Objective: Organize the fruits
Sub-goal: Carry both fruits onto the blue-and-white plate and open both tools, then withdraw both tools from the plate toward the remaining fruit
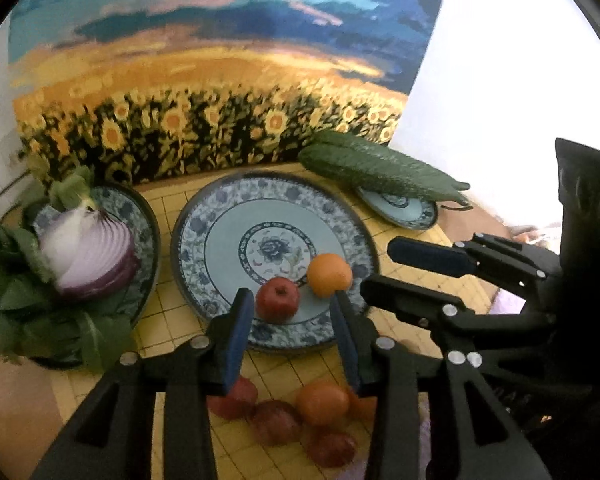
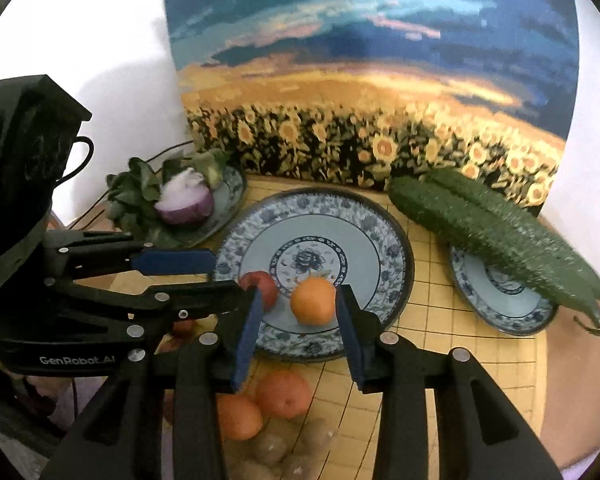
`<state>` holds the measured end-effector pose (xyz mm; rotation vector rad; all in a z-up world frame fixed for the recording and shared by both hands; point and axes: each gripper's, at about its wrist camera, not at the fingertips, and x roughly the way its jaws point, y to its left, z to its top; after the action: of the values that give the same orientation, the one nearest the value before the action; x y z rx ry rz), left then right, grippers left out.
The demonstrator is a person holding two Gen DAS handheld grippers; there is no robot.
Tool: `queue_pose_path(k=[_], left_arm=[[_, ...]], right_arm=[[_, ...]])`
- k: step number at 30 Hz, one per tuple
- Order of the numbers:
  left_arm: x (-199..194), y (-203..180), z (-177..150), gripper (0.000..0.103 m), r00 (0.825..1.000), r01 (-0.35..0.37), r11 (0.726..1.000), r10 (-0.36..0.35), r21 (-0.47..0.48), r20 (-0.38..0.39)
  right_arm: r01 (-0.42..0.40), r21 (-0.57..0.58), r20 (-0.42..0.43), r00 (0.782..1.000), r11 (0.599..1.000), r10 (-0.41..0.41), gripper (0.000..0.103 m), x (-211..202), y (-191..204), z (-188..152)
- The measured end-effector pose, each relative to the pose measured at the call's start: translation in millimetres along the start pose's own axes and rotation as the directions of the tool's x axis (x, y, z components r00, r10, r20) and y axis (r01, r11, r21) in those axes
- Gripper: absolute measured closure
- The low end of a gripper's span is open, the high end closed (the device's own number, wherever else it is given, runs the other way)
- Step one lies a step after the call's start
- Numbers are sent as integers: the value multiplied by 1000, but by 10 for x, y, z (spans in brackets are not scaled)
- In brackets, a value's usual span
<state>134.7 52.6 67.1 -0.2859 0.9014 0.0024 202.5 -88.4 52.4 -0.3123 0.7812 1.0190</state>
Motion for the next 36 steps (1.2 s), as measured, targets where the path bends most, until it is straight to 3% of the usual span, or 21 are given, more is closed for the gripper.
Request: queue_pose_path(k=[3, 10, 18, 25, 31, 36], left_arm=[[-174, -76, -59, 51, 999, -24, 999, 23, 24, 22], [-543, -193, -305, 50, 997, -50, 997, 47, 59, 60], [-717, -62, -672, 50, 1000, -28, 999, 28, 37, 15], [-628, 172, -973, 50, 994, 62, 997, -66, -39, -90], [-476, 140, -1181, 51, 979, 106, 994, -109, -26, -175], [-434, 46, -1086, 50, 983, 140, 990, -136, 25, -121]], right_arm=[[12, -13, 26, 1000, 1000, -12, 64, -178, 98, -18], [36, -24, 73, 997, 999, -34, 64, -532, 335, -183], [62, -28, 39, 997, 998, -61, 64, -662, 509, -495], [80, -7, -56, 995, 997, -81, 64, -537, 516, -860], [76, 42, -108, 992, 996, -71, 64, -495, 464, -1078], [87, 70, -108, 991, 994, -79, 64, -473, 372, -1064]])
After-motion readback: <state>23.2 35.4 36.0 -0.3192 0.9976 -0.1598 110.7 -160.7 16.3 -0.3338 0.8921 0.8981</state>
